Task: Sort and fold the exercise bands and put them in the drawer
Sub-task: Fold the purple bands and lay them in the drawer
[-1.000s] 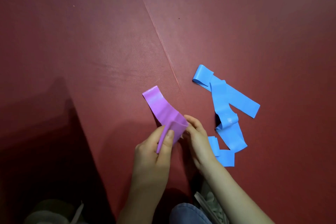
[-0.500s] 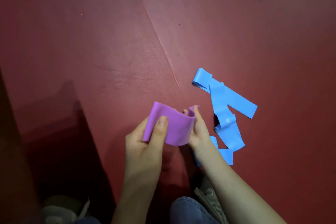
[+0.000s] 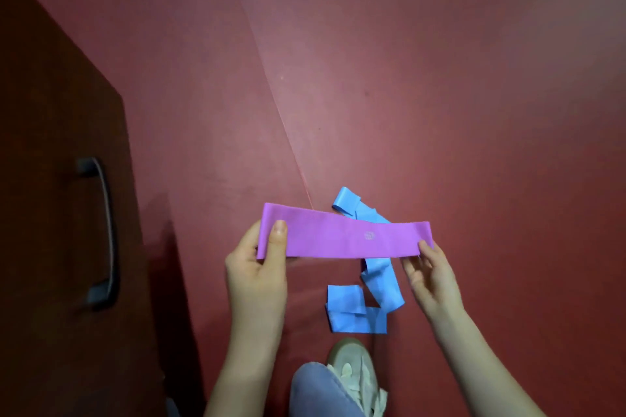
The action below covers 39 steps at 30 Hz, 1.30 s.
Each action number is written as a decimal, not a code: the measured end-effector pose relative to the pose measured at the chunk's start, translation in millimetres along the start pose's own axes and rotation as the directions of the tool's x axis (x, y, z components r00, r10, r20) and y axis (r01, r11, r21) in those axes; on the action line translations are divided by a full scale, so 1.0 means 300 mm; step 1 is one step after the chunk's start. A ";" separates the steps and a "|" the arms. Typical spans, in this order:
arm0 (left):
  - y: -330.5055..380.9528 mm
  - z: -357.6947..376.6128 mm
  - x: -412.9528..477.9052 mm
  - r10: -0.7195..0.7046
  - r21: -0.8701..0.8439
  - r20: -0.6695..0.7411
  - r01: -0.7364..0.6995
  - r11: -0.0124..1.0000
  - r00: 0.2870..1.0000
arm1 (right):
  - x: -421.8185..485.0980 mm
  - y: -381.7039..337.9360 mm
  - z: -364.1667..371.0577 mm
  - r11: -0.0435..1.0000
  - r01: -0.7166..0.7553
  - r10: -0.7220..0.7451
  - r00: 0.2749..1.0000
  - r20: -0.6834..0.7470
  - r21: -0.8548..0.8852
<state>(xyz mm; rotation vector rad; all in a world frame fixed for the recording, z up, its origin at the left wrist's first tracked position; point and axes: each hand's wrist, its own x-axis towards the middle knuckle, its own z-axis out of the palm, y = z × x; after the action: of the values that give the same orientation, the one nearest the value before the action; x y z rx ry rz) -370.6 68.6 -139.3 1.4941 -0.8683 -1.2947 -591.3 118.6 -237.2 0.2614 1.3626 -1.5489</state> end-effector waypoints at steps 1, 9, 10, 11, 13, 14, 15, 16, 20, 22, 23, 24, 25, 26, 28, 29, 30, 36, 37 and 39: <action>0.026 0.004 -0.003 0.006 -0.002 -0.024 -0.006 1.000 1.000 | -0.020 -0.035 0.021 0.999 0.038 -0.038 0.999 0.013 -0.025; 0.316 -0.026 -0.062 0.060 -0.208 -0.177 -0.096 0.973 0.982 | -0.294 -0.266 0.196 0.965 0.232 -0.206 0.958 0.199 -0.121; 0.349 -0.040 -0.075 0.069 -0.224 -0.198 -0.114 0.968 0.978 | -0.329 -0.281 0.212 0.962 0.245 -0.214 0.951 0.222 -0.124; 0.385 -0.060 -0.090 0.091 -0.225 -0.212 -0.139 0.964 0.973 | -0.360 -0.293 0.227 0.959 0.254 -0.217 0.945 0.243 -0.129; 0.440 -0.097 -0.107 0.144 -0.220 -0.225 -0.194 0.956 0.964 | -0.412 -0.312 0.260 0.954 0.265 -0.218 0.936 0.277 -0.143; 0.472 -0.126 -0.113 0.171 -0.214 -0.234 -0.222 0.951 0.957 | -0.445 -0.318 0.288 0.949 0.273 -0.218 0.930 0.295 -0.157; 0.491 -0.161 -0.110 0.193 -0.201 -0.239 -0.243 0.949 0.952 | -0.469 -0.320 0.312 0.945 0.278 -0.214 0.925 0.315 -0.174; 0.520 -0.212 -0.111 0.218 -0.177 -0.253 -0.267 0.947 0.942 | -0.506 -0.315 0.350 0.940 0.279 -0.202 0.918 0.341 -0.195; 0.605 -0.432 -0.080 0.270 -0.069 -0.279 -0.300 0.952 0.921 | -0.608 -0.280 0.504 0.912 0.308 -0.166 0.882 0.442 -0.271; 0.647 -0.554 -0.066 0.248 -0.066 -0.289 -0.278 0.958 0.924 | -0.654 -0.240 0.584 0.906 0.301 -0.130 0.866 0.482 -0.298; 0.660 -0.603 -0.058 0.211 -0.092 -0.291 -0.247 0.965 0.933 | -0.671 -0.222 0.615 0.902 0.293 -0.106 0.863 0.494 -0.318; 0.672 -0.659 -0.050 0.166 -0.120 -0.294 -0.209 0.971 0.941 | -0.694 -0.196 0.649 0.894 0.286 -0.080 0.859 0.505 -0.344; 0.680 -0.710 -0.043 0.122 -0.141 -0.291 -0.169 0.975 0.949 | -0.712 -0.172 0.678 0.884 0.281 -0.055 0.856 0.514 -0.374; 0.685 -0.759 -0.039 0.089 -0.141 -0.292 -0.135 0.981 0.952 | -0.730 -0.148 0.703 0.869 0.281 -0.031 0.852 0.522 -0.407; 0.689 -0.854 -0.029 0.056 -0.104 -0.309 -0.092 0.990 0.950 | -0.769 -0.103 0.745 0.834 0.290 0.018 0.836 0.548 -0.470; 0.688 -0.900 -0.027 0.047 -0.081 -0.319 -0.077 0.994 0.947 | -0.789 -0.080 0.763 0.815 0.297 0.043 0.825 0.563 -0.497; 0.684 -0.948 -0.027 0.041 -0.062 -0.333 -0.065 0.996 0.942 | -0.811 -0.054 0.778 0.800 0.305 0.066 0.812 0.580 -0.517; 0.601 -1.149 -0.038 -0.007 0.056 -0.427 0.034 0.998 0.904 | -0.915 0.075 0.816 0.681 0.398 0.162 0.737 0.656 -0.615; 0.590 -1.164 -0.039 -0.018 0.068 -0.445 0.054 0.996 0.896 | -0.929 0.085 0.820 0.639 0.425 0.169 0.735 0.656 -0.641; 0.573 -1.193 -0.043 0.017 0.212 -0.484 0.099 0.972 0.875 | -0.965 0.104 0.836 0.525 0.496 0.175 0.732 0.658 -0.691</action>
<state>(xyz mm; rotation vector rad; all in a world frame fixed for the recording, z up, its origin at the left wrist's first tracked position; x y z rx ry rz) -11.0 100.3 26.7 1.9213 -0.6686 -0.8008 -324.5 66.7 34.5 -1.0185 1.3741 -0.7749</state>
